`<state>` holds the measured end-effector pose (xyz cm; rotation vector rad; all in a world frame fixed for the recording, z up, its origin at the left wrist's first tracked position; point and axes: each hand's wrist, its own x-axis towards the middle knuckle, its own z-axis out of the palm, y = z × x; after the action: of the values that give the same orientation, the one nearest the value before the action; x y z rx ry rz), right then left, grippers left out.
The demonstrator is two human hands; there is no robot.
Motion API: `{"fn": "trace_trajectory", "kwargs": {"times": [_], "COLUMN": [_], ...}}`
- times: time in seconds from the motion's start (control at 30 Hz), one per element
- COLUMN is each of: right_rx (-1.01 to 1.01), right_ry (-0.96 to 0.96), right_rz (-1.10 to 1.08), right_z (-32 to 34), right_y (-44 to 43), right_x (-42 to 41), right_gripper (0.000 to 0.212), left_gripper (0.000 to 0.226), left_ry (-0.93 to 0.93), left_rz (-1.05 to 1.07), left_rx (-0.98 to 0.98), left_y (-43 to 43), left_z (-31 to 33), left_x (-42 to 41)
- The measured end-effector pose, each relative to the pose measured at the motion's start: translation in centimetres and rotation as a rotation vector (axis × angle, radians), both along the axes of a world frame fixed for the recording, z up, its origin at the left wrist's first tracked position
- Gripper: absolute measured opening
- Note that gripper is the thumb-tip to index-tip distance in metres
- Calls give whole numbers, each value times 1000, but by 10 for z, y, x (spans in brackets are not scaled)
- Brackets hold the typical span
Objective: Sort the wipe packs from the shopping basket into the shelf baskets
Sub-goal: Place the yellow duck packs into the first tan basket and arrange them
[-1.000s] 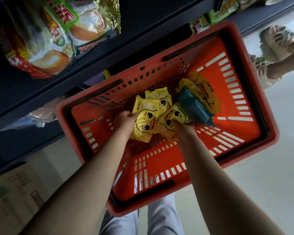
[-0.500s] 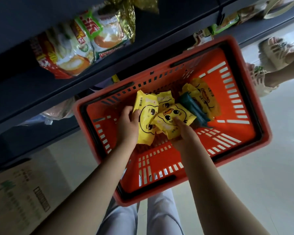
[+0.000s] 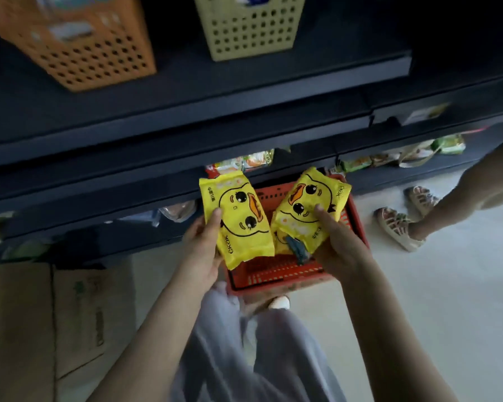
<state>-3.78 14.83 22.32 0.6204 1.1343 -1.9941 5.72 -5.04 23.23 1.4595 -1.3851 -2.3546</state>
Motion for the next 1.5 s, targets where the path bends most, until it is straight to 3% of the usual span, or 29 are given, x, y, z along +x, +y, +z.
{"fn": "trace_trajectory", "kwargs": {"times": [0.07,0.23,0.33,0.5,0.57,0.67,0.87,1.13,1.3,1.5], "right_rx": [2,66,93,72,5,-102,54,123,25,349], "right_ry": [116,281,327,452,417,365,495,649,796,1158], "right_rz": [81,188,232,266,287,317,392,473,656,912], "right_z": [33,97,134,168,182,186,204,233,242,244], "right_y": [-8,-56,-99,-193,-268,-286,-366,-468,-539,-633], "right_x": [9,21,31,70,111,118,141,93,30,-42], "right_gripper": [31,47,38,25,34,46,45,28,33,21], "left_gripper": [31,23,27,39,37,33,37,34,27,27], "left_ry": [84,284,340,355,404,385,382,346,355,364], "left_rz": [16,41,55,13,5,-3,54,224,330,435], "left_rx": [49,206,198,121,72,4,-151,-256,-311,-341], "left_y": [-10,-54,-91,-180,-249,-261,-340,-442,-508,-567], "left_z": [30,96,122,151,164,174,190,202,213,216], "left_x": [13,39,61,110,155,164,204,192,159,120]}}
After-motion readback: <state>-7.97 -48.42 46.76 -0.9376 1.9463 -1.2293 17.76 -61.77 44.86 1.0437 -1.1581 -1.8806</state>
